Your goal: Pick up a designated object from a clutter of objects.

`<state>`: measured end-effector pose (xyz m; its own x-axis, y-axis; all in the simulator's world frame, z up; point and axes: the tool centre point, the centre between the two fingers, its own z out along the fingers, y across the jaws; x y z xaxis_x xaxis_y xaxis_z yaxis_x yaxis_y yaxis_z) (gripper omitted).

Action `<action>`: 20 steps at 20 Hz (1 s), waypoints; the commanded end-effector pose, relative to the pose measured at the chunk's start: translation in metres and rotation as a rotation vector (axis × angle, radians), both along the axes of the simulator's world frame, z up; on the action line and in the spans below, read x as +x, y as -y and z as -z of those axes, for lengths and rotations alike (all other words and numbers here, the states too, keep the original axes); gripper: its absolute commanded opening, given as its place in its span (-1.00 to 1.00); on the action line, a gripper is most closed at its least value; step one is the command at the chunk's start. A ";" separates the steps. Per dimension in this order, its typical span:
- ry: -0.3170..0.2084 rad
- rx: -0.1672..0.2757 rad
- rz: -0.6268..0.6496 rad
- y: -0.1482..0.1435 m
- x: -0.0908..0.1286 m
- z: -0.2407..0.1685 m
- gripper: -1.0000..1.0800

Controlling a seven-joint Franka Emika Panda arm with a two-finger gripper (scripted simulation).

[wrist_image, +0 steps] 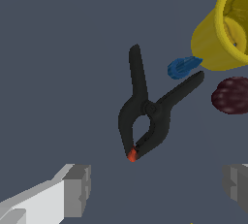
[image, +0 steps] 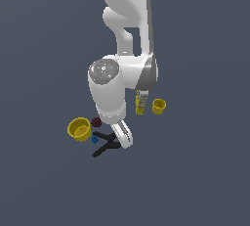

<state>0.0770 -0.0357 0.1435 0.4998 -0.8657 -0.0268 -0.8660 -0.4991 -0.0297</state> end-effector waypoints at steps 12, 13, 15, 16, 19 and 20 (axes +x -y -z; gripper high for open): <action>-0.017 -0.028 0.325 0.029 0.003 0.062 0.92; -0.018 -0.030 0.338 0.030 0.003 0.065 0.92; -0.019 -0.032 0.359 0.032 0.003 0.069 0.92; -0.019 -0.033 0.367 0.033 0.003 0.071 0.92; -0.019 -0.035 0.383 0.034 0.003 0.074 0.92; -0.019 -0.035 0.386 0.035 0.003 0.074 0.92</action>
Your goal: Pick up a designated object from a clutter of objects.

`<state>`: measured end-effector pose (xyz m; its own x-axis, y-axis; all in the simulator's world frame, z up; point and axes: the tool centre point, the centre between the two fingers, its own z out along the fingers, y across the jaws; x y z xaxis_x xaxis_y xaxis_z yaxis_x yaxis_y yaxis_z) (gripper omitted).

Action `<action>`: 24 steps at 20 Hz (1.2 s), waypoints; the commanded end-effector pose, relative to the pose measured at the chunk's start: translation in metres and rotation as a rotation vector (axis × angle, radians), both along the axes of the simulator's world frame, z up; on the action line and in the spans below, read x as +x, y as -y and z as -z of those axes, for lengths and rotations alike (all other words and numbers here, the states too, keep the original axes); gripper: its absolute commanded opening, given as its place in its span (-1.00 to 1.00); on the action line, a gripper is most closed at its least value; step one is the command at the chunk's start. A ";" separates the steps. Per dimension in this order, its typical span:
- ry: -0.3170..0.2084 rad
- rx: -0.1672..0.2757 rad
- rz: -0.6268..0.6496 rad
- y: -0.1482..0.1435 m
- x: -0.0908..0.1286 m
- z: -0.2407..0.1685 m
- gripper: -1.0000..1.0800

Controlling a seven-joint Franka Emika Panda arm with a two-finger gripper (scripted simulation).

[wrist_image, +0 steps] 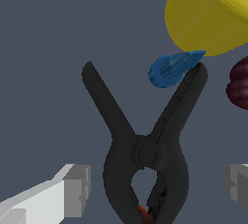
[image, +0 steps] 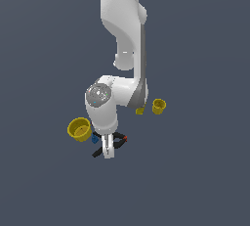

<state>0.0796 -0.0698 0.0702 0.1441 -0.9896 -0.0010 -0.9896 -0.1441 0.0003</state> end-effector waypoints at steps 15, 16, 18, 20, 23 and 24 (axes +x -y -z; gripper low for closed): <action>0.000 -0.001 0.008 0.001 -0.001 0.047 0.92; 0.000 -0.001 0.008 0.000 -0.001 0.049 0.92; 0.000 -0.001 0.008 0.000 0.000 0.051 0.92; 0.000 -0.001 0.008 0.001 0.000 0.051 -1.00; 0.000 -0.001 0.008 0.001 0.000 0.051 -1.00; 0.000 -0.001 0.008 0.001 0.000 0.051 -1.00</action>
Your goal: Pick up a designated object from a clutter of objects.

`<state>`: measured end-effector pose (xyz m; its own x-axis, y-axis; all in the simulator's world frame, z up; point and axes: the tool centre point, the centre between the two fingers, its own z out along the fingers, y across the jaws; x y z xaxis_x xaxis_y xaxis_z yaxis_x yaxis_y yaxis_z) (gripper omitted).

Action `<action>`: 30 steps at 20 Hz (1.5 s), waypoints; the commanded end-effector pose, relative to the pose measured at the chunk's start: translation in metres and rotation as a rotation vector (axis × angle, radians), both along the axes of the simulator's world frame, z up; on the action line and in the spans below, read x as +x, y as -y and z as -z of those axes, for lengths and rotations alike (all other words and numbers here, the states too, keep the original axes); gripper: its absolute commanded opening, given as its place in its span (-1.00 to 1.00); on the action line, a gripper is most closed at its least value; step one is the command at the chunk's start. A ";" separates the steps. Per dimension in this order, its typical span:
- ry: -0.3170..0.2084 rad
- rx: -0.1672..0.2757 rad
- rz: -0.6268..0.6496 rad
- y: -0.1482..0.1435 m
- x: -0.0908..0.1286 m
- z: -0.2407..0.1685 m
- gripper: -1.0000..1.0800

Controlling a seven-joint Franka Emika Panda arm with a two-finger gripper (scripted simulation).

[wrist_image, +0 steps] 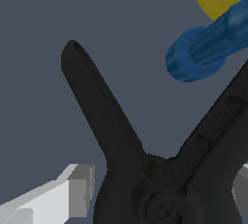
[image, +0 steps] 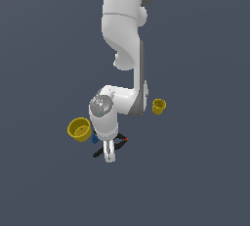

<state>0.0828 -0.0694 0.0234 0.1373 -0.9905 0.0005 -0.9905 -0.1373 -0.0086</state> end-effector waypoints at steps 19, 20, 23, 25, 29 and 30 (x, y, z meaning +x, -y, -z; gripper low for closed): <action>0.000 0.001 0.001 -0.002 -0.009 -0.043 -1.00; 0.000 0.001 0.001 -0.003 -0.011 -0.050 -1.00; -0.002 0.001 0.001 -0.004 -0.016 -0.075 -1.00; -0.002 0.001 0.001 -0.005 -0.020 -0.094 -1.00; -0.003 0.001 0.002 -0.007 -0.029 -0.138 -1.00; -0.004 0.001 0.002 -0.008 -0.031 -0.149 -1.00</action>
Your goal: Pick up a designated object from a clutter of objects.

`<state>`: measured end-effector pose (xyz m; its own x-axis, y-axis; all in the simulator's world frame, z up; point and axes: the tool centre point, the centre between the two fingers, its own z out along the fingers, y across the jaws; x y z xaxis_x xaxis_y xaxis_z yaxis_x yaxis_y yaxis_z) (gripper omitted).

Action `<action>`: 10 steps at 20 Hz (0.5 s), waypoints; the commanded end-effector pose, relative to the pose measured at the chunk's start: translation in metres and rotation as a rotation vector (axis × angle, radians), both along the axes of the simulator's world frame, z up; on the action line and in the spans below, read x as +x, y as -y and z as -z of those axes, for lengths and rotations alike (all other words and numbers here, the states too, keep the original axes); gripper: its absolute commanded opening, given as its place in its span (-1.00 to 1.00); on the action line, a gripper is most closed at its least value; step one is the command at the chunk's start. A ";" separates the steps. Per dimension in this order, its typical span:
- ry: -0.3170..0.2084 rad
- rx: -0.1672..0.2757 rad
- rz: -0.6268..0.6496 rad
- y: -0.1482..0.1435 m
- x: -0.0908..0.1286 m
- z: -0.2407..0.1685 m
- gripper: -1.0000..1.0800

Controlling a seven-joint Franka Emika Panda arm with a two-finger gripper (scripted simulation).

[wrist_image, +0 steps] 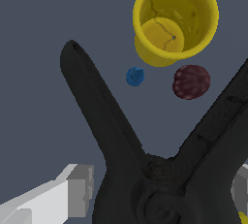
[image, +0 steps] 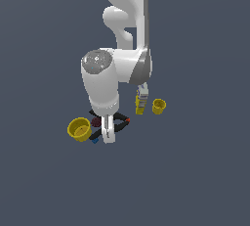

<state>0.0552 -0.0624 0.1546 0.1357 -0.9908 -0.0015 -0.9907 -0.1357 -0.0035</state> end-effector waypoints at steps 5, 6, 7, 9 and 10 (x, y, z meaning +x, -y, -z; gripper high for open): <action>0.000 -0.001 0.001 -0.003 -0.014 -0.078 -1.00; 0.000 -0.001 0.001 -0.004 -0.017 -0.089 -1.00; -0.001 -0.002 0.001 -0.004 -0.018 -0.100 -1.00; -0.001 -0.002 0.002 -0.005 -0.022 -0.121 -1.00; -0.001 -0.002 0.002 -0.006 -0.024 -0.132 -1.00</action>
